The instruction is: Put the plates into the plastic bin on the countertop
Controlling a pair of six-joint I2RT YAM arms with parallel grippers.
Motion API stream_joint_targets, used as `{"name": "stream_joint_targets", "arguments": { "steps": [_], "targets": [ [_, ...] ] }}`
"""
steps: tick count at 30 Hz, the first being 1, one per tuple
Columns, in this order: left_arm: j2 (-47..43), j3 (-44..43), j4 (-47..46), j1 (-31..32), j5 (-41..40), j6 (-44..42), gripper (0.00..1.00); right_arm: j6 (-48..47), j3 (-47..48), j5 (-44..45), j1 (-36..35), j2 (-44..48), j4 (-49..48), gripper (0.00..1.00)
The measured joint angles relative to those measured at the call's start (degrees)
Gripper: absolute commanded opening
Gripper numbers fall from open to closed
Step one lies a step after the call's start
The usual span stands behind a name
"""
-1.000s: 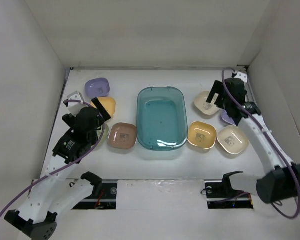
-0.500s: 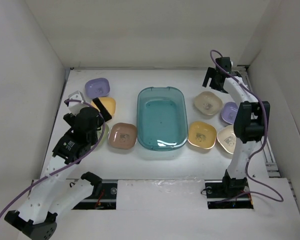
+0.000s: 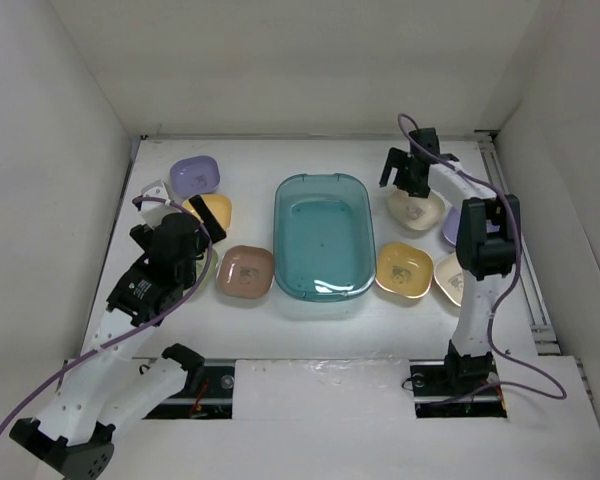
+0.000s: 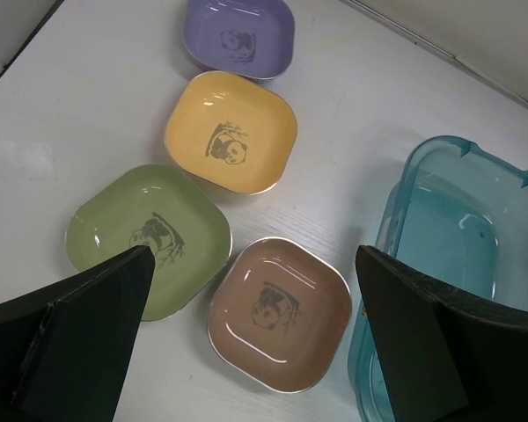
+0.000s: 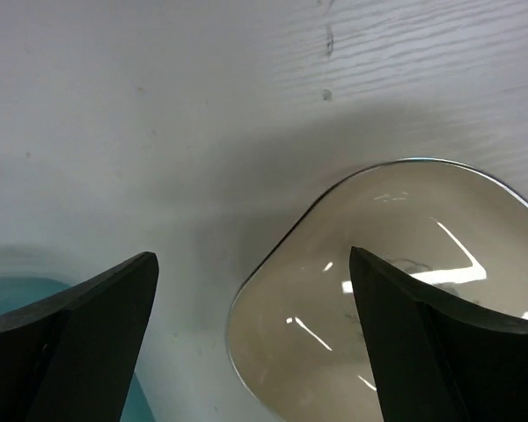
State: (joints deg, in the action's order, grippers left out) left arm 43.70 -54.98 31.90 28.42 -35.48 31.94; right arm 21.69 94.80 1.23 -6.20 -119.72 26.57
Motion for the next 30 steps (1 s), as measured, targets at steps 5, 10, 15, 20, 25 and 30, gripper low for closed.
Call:
{"name": "stream_joint_targets", "arguments": {
  "steps": [5, 10, 15, 20, 25, 30],
  "targets": [
    [0.0, 0.0, 0.0, 0.0, 0.39, 0.0, 1.0, 1.97, 1.86, 0.26, -0.92, -5.01, -1.86, 0.75],
    [0.0, 0.0, 0.0, 0.0, 0.57, 0.0, 1.0, 3.04, 3.48, 0.26, -1.03, -6.34, -0.9, 0.5],
    [-0.39, 0.0, 0.0, 0.0, 0.63, 0.0, 1.0, 3.06, 9.05, 1.01, -1.46, -8.83, 0.33, 0.0],
    [-0.76, 0.0, -0.02, 0.0, 0.72, 0.0, 1.0, 2.67, 15.37, 3.06, -1.79, -8.96, 1.77, 0.0],
    [-0.79, 0.0, -0.02, 0.0, 0.68, 0.0, 1.0, 2.73, 16.26, 7.28, -2.78, -6.4, 5.31, 0.0],
    [-0.76, 0.0, 0.07, 0.0, -0.68, 0.2, 1.0, 0.61, 16.61, 13.49, -8.39, 1.97, 9.64, 0.0]
  ]
}}
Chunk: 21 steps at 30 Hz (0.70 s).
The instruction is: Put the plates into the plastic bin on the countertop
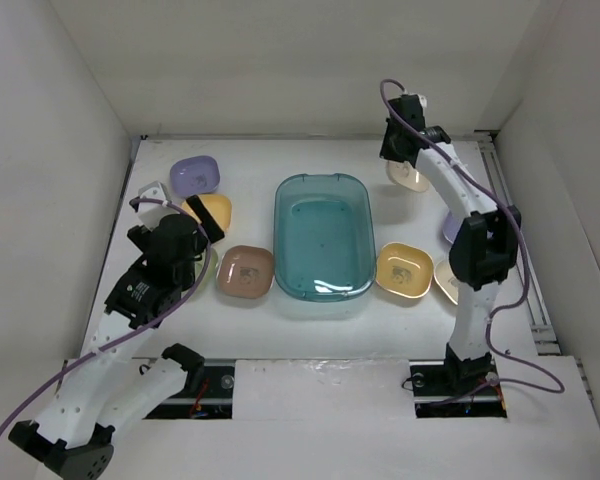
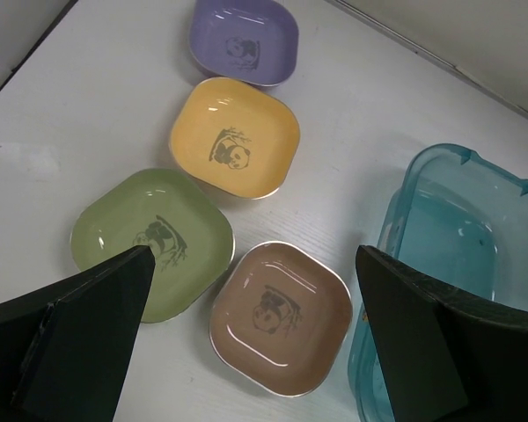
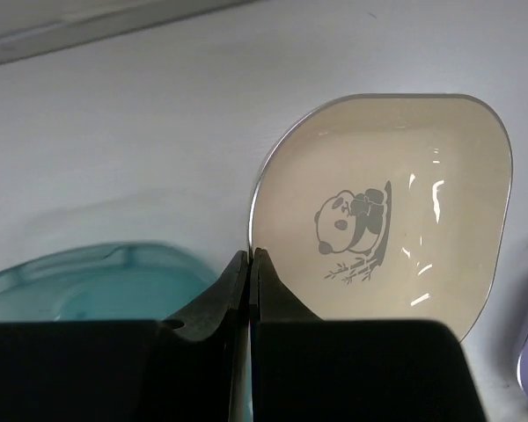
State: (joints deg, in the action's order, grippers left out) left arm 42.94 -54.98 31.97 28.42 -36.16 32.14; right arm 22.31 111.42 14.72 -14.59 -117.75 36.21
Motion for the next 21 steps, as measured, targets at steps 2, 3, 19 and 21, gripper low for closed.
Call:
{"name": "stream_joint_targets", "arguments": {
  "steps": [2, 3, 19, 21],
  "targets": [
    [0.2, 0.0, 0.04, 0.0, -1.03, 0.35, 1.0, -1.2, 0.92, 2.69, -4.46, 4.15, 1.03, 0.0],
    [0.55, -0.02, 0.13, 0.0, -1.55, 0.7, 1.0, -1.77, 1.53, 4.15, -7.32, 6.16, 1.2, 0.0],
    [2.25, -0.22, 1.22, -9.2, 4.35, 5.88, 1.0, 5.99, -1.95, 14.03, -34.8, 0.85, 5.44, 0.0],
    [2.73, 0.31, 0.98, -9.2, 7.41, 7.63, 1.0, 6.95, -4.48, 14.23, -35.23, -0.57, 5.88, 0.0]
  ]
}}
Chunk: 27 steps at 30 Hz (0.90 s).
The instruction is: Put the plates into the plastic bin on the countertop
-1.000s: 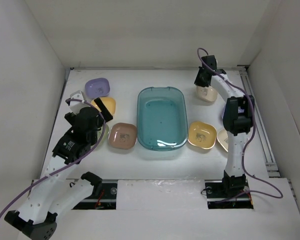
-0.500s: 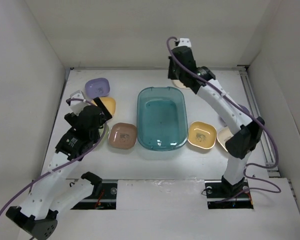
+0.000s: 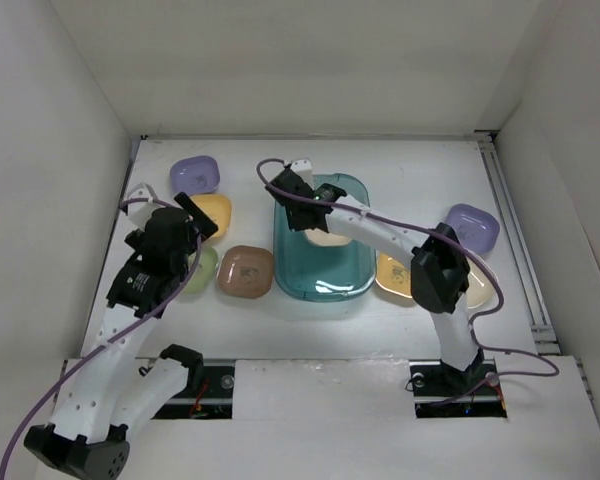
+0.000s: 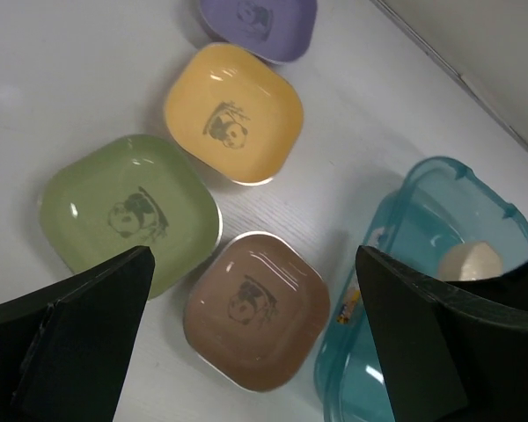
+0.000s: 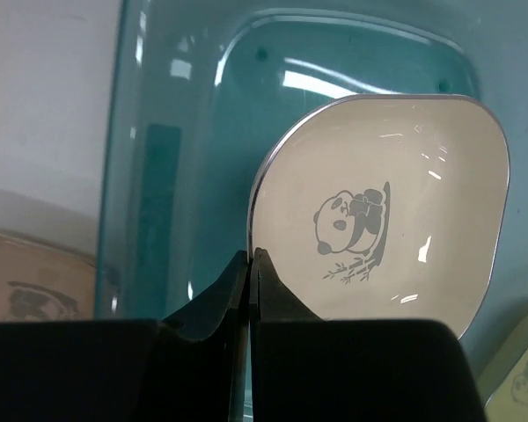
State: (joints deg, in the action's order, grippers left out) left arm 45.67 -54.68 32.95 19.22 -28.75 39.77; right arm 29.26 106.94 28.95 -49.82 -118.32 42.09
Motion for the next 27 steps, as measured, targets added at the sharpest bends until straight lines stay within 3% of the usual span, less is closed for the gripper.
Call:
{"name": "stream_joint_targets", "arguments": {
  "steps": [2, 5, 6, 7, 10, 16, 18, 24, 27],
  "targets": [
    [0.9, 1.84, -0.87, -0.07, 3.65, 1.81, 1.0, 0.76, -2.38, -0.07, -0.26, -0.26, 0.07, 0.0],
    [2.25, 7.76, -2.29, 0.11, 9.07, 5.9, 1.0, 1.77, -5.84, -0.02, -0.33, 0.35, -0.59, 0.4],
    [3.13, 10.03, -2.64, 0.57, 10.36, 7.37, 1.0, 2.03, -6.69, 0.0, -0.39, 0.61, -0.92, 0.66],
    [3.78, 12.33, -2.91, 1.27, 11.45, 9.07, 1.0, 2.36, -7.41, 0.04, -0.42, 0.98, -1.36, 0.69],
    [4.74, 17.57, -3.56, 2.97, 14.05, 12.7, 1.0, 2.1, -8.55, 0.0, -0.72, 2.34, -2.34, 0.74],
    [8.0, 21.14, -6.84, 3.17, 15.19, 16.2, 0.96, 1.62, -8.55, -0.26, -2.75, 5.81, -5.22, 0.74],
    [9.27, 21.33, -7.78, 3.17, 15.15, 17.11, 0.88, 1.38, -8.59, -0.26, -3.45, 7.45, -5.84, 0.75],
    [9.97, 23.32, -9.79, 3.17, 14.8, 19.8, 0.81, 0.39, -11.69, -0.44, -4.22, 14.12, -7.98, 0.75],
    [9.99, 25.64, -10.1, 3.17, 14.78, 20.98, 0.69, 0.09, -13.11, -0.44, -4.2, 16.61, -8.5, 0.75]
  ]
}}
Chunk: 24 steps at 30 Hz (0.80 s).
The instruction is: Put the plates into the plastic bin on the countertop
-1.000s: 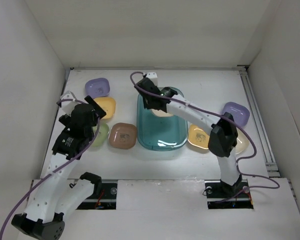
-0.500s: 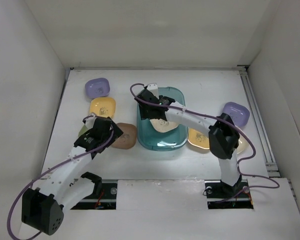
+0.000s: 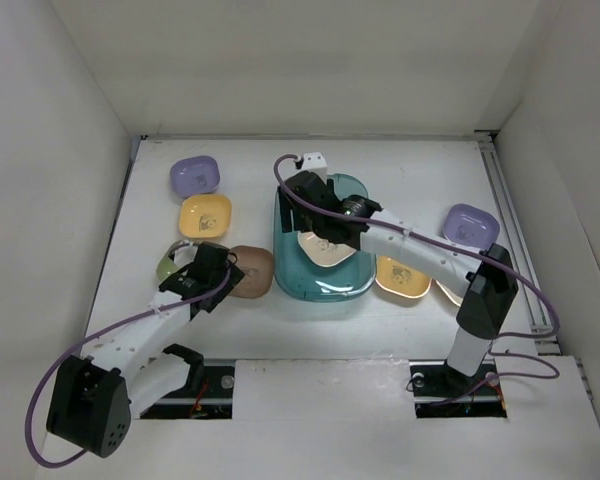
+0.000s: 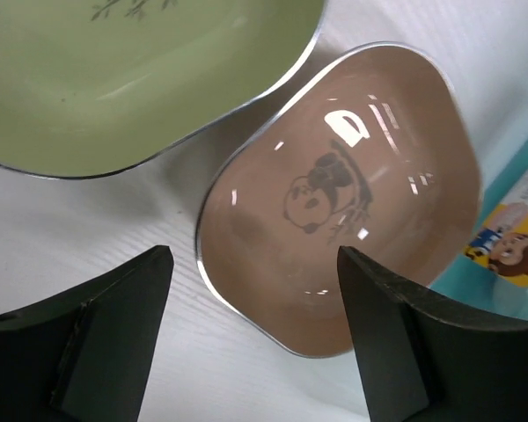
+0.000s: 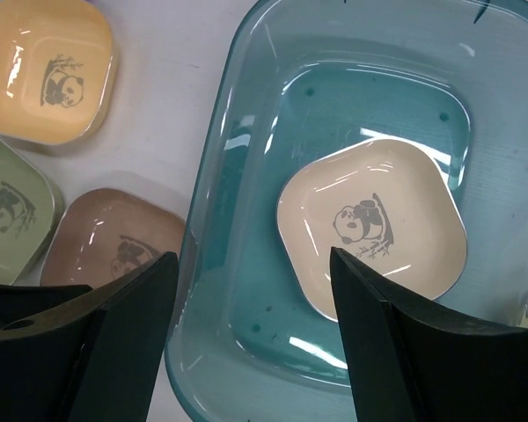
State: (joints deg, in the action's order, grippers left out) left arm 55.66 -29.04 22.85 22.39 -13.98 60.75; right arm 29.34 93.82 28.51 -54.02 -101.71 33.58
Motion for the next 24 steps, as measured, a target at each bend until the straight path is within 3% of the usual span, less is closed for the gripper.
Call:
{"name": "stream_joint_targets", "arguments": {
  "steps": [3, 4, 6, 12, 18, 24],
  "targets": [
    [0.55, 1.36, -0.46, 0.0, -0.22, 0.85, 0.56, -0.28, -0.61, 0.02, 0.04, 0.98, -0.52, 0.75],
    [1.03, 1.57, -0.68, 0.0, -0.24, 1.07, 0.41, -0.46, -0.81, 0.0, 0.04, 1.16, -0.68, 0.75],
    [1.97, 1.79, -1.16, 0.0, -0.48, 1.64, 0.31, -0.72, -1.09, 0.0, 0.04, 1.29, -0.66, 0.75],
    [2.62, 3.3, -2.21, 0.0, -0.87, 2.23, 0.3, -1.14, -3.56, 0.02, 0.04, 2.95, -1.03, 0.75],
    [2.6, 4.04, -2.43, 0.0, -1.22, 3.23, 0.01, -1.29, -4.57, 0.04, 0.26, 4.44, -1.07, 0.75],
    [-0.83, 4.22, -0.48, 0.04, -2.56, 3.96, 0.0, -1.29, -4.79, 0.04, 0.35, 5.77, -1.09, 0.75]
  ]
}}
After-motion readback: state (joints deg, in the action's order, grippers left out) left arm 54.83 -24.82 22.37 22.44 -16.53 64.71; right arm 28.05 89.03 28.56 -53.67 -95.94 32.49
